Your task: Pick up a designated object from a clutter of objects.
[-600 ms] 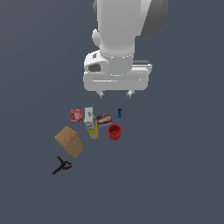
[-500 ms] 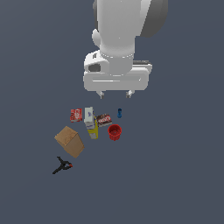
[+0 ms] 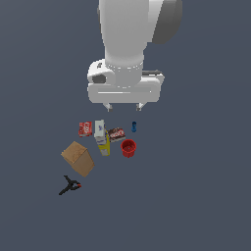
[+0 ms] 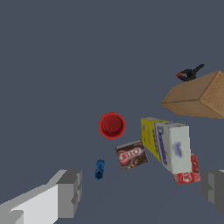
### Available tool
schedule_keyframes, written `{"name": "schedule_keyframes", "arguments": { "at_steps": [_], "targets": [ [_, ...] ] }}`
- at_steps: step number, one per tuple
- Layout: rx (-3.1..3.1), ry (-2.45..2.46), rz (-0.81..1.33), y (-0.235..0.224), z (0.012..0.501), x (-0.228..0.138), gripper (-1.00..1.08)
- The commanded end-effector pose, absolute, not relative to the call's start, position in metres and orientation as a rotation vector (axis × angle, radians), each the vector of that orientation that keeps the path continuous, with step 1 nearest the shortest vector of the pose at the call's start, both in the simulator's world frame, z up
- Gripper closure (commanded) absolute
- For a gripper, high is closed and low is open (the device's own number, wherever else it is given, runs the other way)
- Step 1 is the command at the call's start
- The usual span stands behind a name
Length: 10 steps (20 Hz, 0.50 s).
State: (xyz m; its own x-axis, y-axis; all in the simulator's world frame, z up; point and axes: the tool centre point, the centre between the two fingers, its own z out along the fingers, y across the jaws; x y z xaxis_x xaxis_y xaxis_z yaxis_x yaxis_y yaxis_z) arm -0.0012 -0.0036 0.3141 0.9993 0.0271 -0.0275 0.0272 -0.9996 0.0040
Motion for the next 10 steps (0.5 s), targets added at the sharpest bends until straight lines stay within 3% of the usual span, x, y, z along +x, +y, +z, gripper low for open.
{"name": "schedule_keyframes", "arguments": {
  "at_steps": [1,10],
  "targets": [
    [3.137,0.044,-0.044,-0.004,0.314,-0.001,-0.92],
    [3.135,0.074,-0.040,0.003,0.288,-0.007,-0.92]
  ]
}}
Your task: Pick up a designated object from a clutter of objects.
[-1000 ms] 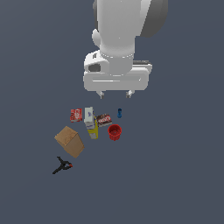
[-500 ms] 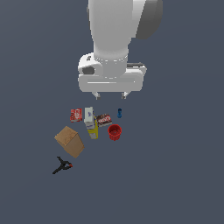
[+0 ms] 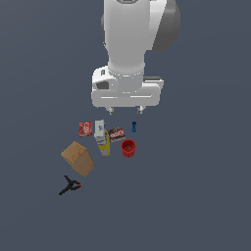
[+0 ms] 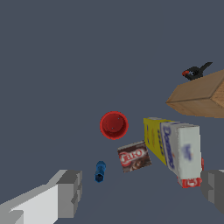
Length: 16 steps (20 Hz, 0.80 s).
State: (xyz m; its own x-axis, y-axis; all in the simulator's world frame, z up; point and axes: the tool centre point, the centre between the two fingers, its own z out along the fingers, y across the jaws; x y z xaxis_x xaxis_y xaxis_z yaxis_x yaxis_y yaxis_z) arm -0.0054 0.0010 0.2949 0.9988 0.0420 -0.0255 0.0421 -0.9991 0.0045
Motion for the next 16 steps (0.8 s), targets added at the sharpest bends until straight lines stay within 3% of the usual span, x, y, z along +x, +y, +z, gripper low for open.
{"name": "schedule_keyframes", "arguments": {
  "at_steps": [1,16],
  "targets": [
    [3.135,0.080,-0.039,0.004,0.283,-0.009,-0.92],
    [3.128,0.226,-0.019,0.031,0.172,-0.063,-0.92]
  ]
}}
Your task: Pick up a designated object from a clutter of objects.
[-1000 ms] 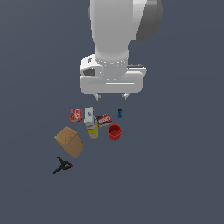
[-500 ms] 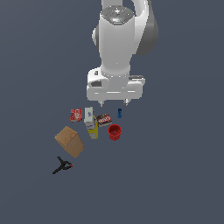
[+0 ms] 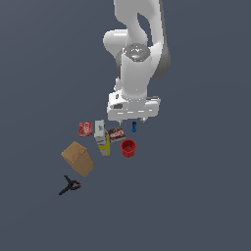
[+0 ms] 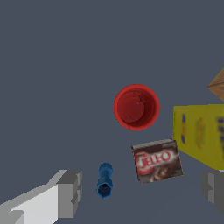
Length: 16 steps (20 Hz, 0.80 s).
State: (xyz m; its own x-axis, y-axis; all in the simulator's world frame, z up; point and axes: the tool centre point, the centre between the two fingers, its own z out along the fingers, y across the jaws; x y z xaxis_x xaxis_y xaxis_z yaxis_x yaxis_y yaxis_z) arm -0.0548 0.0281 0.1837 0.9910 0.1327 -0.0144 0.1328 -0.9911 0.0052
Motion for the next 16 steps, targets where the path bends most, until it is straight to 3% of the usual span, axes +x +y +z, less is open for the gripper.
{"name": "schedule_keyframes", "arguments": {
  "at_steps": [1,16],
  "targets": [
    [3.127,0.237,-0.017,0.033,0.165,-0.068,-0.92],
    [3.121,0.353,-0.001,0.048,0.098,-0.136,-0.92]
  ]
}}
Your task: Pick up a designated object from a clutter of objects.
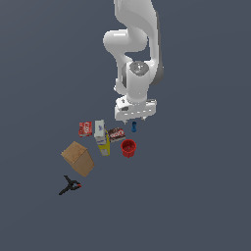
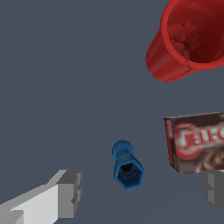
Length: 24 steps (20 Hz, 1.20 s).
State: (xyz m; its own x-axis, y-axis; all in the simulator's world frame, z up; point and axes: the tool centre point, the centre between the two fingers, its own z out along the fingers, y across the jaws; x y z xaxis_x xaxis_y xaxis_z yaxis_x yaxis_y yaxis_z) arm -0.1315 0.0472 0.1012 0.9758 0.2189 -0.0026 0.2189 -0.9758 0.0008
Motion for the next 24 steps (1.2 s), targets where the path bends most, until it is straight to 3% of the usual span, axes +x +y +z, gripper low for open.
{"name": "schedule_keyframes", "arguments": {
  "at_steps": [1,12,24],
  "targets": [
    [3.121,0.356,-0.001,0.048,0.096,-0.138,-0.92],
    [3.121,0.362,-0.001,0.049,0.088,-0.142,-0.92],
    [3.121,0.363,0.000,0.049,0.049,-0.144,-0.92]
  ]
}}
